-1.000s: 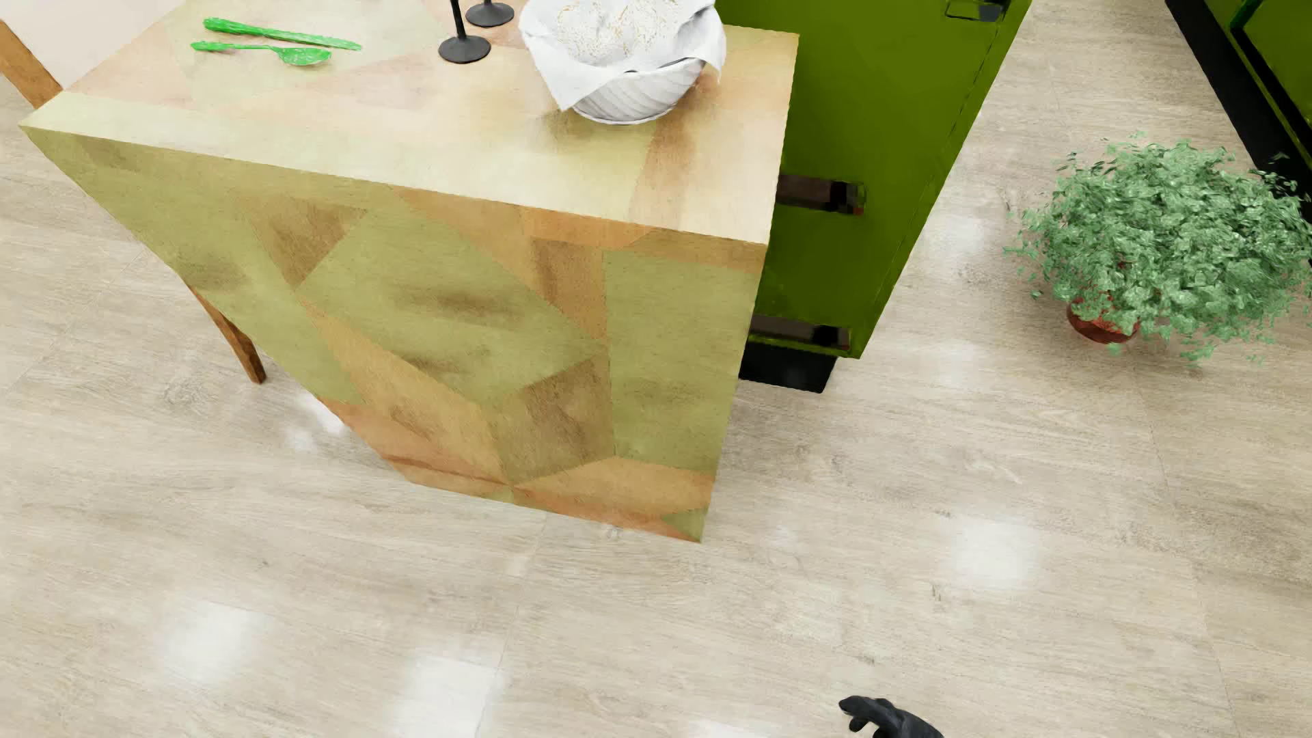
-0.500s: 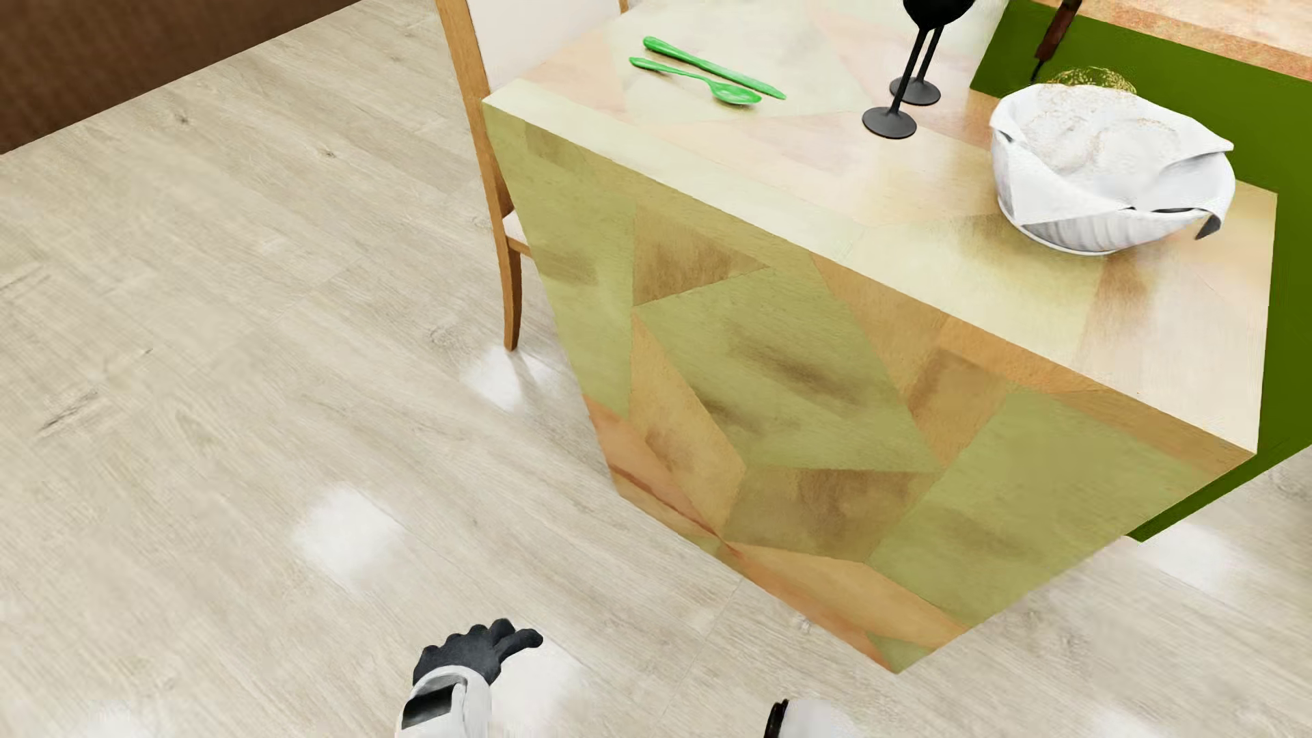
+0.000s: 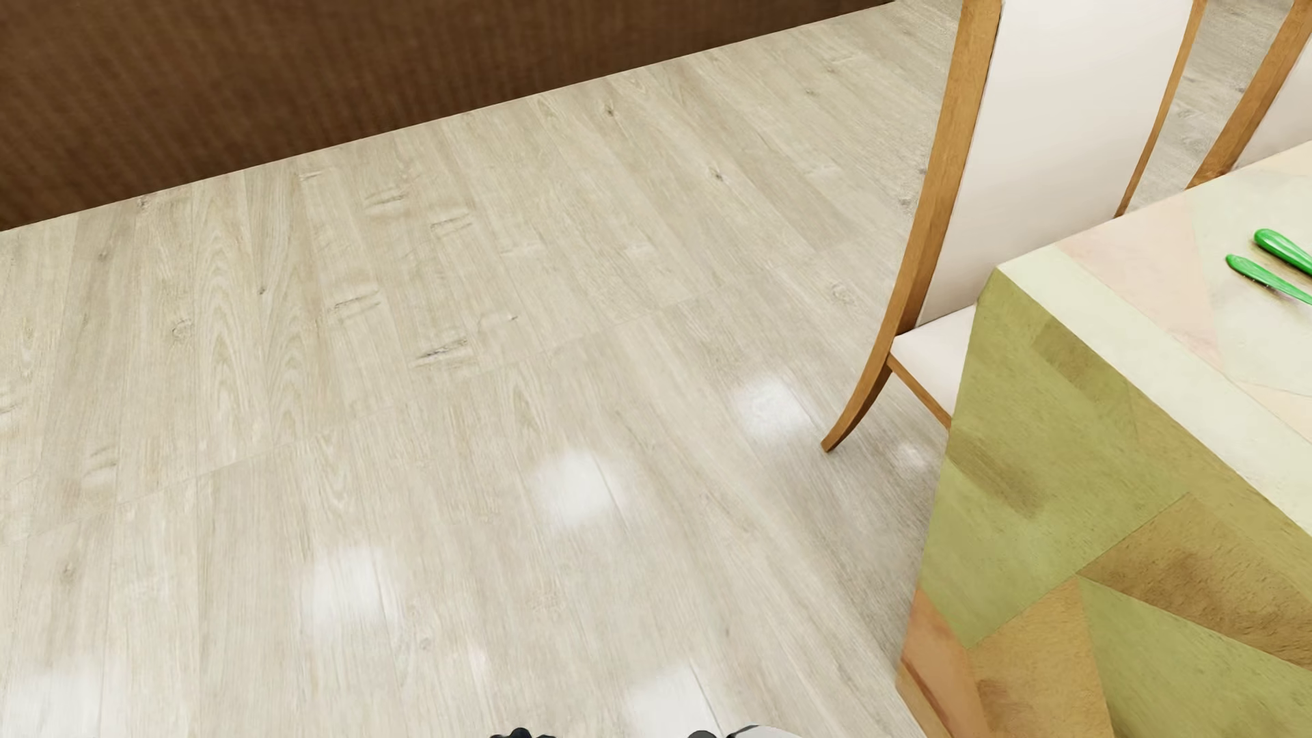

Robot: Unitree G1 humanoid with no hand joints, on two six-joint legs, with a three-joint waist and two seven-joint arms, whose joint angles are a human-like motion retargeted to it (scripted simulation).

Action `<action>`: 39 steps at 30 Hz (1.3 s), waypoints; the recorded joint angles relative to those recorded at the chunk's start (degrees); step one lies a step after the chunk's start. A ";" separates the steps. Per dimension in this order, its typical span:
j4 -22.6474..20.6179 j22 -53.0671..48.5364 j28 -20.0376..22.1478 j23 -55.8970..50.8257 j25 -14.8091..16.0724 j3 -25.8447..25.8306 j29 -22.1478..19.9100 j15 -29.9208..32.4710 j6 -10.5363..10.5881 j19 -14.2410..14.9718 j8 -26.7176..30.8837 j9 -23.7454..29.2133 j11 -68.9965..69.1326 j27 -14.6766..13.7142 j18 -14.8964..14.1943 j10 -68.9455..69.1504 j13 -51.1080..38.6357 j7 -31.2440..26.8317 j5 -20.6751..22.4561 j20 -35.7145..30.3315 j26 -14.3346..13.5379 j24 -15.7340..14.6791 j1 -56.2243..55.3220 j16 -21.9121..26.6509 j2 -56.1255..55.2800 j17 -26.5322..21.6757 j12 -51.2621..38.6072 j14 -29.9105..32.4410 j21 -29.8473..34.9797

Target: Move towards chair

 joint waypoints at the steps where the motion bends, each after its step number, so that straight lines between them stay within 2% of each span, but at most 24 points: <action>1: 3.92 2.48 -1.63 0.63 0.07 -0.31 -0.57 -1.57 0.59 1.12 -1.24 -0.06 -0.27 0.13 -1.66 8.64 -1.47 4.72 -0.73 0.47 1.03 0.25 -4.70 1.38 2.58 0.34 1.10 1.73 -0.58; 3: 15.85 4.45 -4.06 0.86 -1.62 0.16 -0.22 -3.92 1.75 3.54 -2.31 -0.13 -1.79 -1.00 5.23 20.67 -5.09 14.05 -1.05 0.63 0.65 2.80 -13.73 4.88 7.80 0.16 3.91 -5.01 1.19; 5: 25.80 3.28 -4.57 -0.71 -3.82 1.77 0.23 -5.53 2.71 5.74 -1.85 -0.07 -4.18 -4.85 9.40 23.05 -8.05 18.11 0.09 3.02 0.44 3.60 -21.17 7.63 12.81 -0.32 7.65 -7.29 4.06; 9: 35.63 -2.32 -2.68 -9.61 -2.92 6.12 0.54 -8.70 3.72 9.84 4.62 -0.26 -6.68 -9.94 13.04 2.43 -13.28 21.20 1.67 14.51 1.31 -2.25 -30.38 6.09 19.04 -0.44 14.51 -8.42 9.59; 12: 32.50 -4.29 -2.10 -13.46 -1.04 9.07 1.00 -9.89 3.46 12.94 12.75 -0.49 -7.62 -8.96 11.15 -18.17 -16.74 11.37 1.16 18.39 1.46 -3.93 -34.98 1.45 21.28 0.19 17.36 -6.81 13.09; 14: 33.00 -4.11 -3.44 -14.48 -0.69 9.65 0.90 -11.40 3.10 15.26 18.72 -0.52 -7.15 -9.00 4.42 -26.74 -17.32 5.80 0.69 16.06 -0.85 -0.15 -36.33 1.05 22.33 0.95 17.89 -4.75 15.79; 15: 34.27 -3.93 -3.37 -14.53 -0.22 9.71 1.20 -13.12 2.86 16.61 22.12 -0.55 -6.69 -9.00 4.16 -29.55 -16.87 1.94 0.35 15.02 -1.39 2.28 -36.21 1.53 22.82 1.39 17.63 -2.16 16.95; 16: 35.54 -3.85 -2.84 -14.13 0.16 9.64 1.71 -15.50 2.60 17.87 26.07 -0.60 -5.36 -8.80 6.52 -30.46 -16.28 -3.03 -0.21 15.11 -1.33 3.39 -35.57 1.88 22.84 1.40 17.10 -0.18 18.06; 17: 36.52 -3.52 -2.85 -13.44 0.52 9.32 1.94 -17.86 2.43 19.40 30.33 -0.67 -2.99 -8.85 3.06 -28.75 -15.47 -7.73 -0.76 15.71 -1.32 3.26 -34.36 2.59 22.41 0.95 16.27 3.37 19.14; 18: 36.43 -2.68 -2.67 -12.40 0.35 8.45 2.08 -19.15 2.47 20.95 34.15 -0.61 -0.73 -8.52 -1.19 -23.62 -14.45 -6.13 -1.67 15.92 -1.16 3.44 -34.14 3.53 21.90 -0.28 14.79 1.54 19.66; 20: 35.73 0.40 -2.91 -9.53 1.55 6.31 -0.53 -15.83 1.79 21.30 40.55 0.16 4.19 -5.79 -1.41 -11.78 -10.78 -1.75 -4.26 16.23 0.62 5.09 -35.46 4.88 20.62 -2.41 9.28 -6.98 14.65; 22: 33.77 1.91 -3.67 -3.94 7.31 5.47 -11.04 -5.70 0.81 16.19 41.39 0.65 8.05 2.28 -0.48 -10.71 -5.61 1.80 -6.65 17.16 4.60 7.25 -33.13 6.12 18.12 2.26 0.54 -10.05 0.57; 24: 33.76 -2.42 -2.02 4.39 14.12 5.91 -14.84 0.40 0.24 11.96 36.68 0.54 10.22 9.12 1.80 -15.84 -4.03 6.93 -8.90 18.74 3.50 6.91 -28.79 9.27 13.83 5.31 -6.27 -9.37 -9.01; 25: 33.95 -5.92 0.09 8.71 12.03 6.08 -9.66 -1.14 -0.03 12.32 33.62 0.36 10.63 10.29 2.77 -18.34 -2.86 9.38 -9.34 20.01 1.05 4.65 -27.21 10.73 11.90 3.99 -8.57 -8.75 -6.33; 26: 34.11 -9.29 1.26 11.58 6.81 6.16 -2.67 -1.53 -0.38 13.52 30.10 0.22 10.44 7.69 3.63 -20.23 -1.24 11.44 -9.42 21.30 -1.57 1.09 -26.05 12.21 10.49 1.72 -10.65 -8.32 -0.26; 27: 34.12 -12.16 1.31 12.73 0.78 6.21 4.01 -1.61 -0.83 14.98 25.46 0.14 9.40 2.74 4.33 -20.98 0.68 13.17 -9.87 21.25 -4.94 -2.03 -25.41 14.35 9.66 -0.80 -12.57 -8.34 5.96; 28: 34.01 -14.42 0.63 12.15 -3.65 6.17 8.64 -0.17 -1.45 15.86 21.21 0.10 6.85 -1.01 4.92 -21.13 2.54 14.66 -9.60 20.23 -7.74 -3.34 -24.99 17.24 9.58 -2.32 -14.40 -8.66 9.49; 29: 33.82 -16.32 -0.34 10.58 -5.68 6.27 10.72 3.73 -2.19 17.63 13.98 0.02 3.02 -3.12 5.49 -21.53 4.16 16.18 -10.74 18.58 -9.62 -2.54 -24.40 20.29 10.57 -2.28 -16.37 -8.95 10.03; 30: 33.34 -17.68 -0.99 8.81 -5.18 6.53 10.87 3.43 -3.05 16.33 2.57 -0.12 0.68 -3.52 5.99 -21.85 5.57 17.84 -14.48 17.09 -10.46 -0.86 -23.76 22.64 12.95 -1.02 -18.27 -9.25 8.00; 31: 32.89 -18.74 -1.27 7.51 -3.97 6.73 10.05 3.88 -3.90 15.89 -8.56 -0.31 -3.01 -3.75 6.43 -22.85 6.10 19.62 -16.99 16.32 -9.90 1.45 -22.83 23.92 16.35 0.54 -19.52 -9.25 5.96; 32: 32.45 -19.78 -1.38 6.77 -2.87 6.66 9.44 3.70 -4.62 14.81 -15.36 -0.45 -6.76 -4.06 6.81 -24.22 5.66 21.46 -17.81 16.37 -8.64 3.23 -21.66 23.90 18.75 1.53 -19.81 -9.06 4.80; 33: 32.03 -21.13 -0.80 6.01 -3.37 6.47 8.84 4.32 -5.20 16.00 -18.17 -0.56 -9.76 -4.44 7.14 -25.50 4.57 23.29 -18.08 17.15 -6.89 3.99 -20.51 22.66 20.11 1.44 -19.25 -8.79 5.35; 36: 31.24 -23.75 -0.62 1.78 -5.79 6.11 6.14 5.95 -6.25 19.84 -15.36 -0.88 -14.99 -4.75 7.95 -27.19 0.60 27.52 -17.64 17.09 -4.56 4.23 -19.05 17.22 20.05 -0.16 -15.67 -8.48 7.65; 39: 32.56 -22.96 -3.57 -3.15 -5.10 6.38 -1.04 6.24 -6.70 16.97 -13.25 -0.60 -14.78 -4.87 8.00 -25.10 -2.55 30.29 -17.26 13.72 -6.42 4.34 -20.77 12.93 16.64 -0.57 -12.26 -8.83 8.50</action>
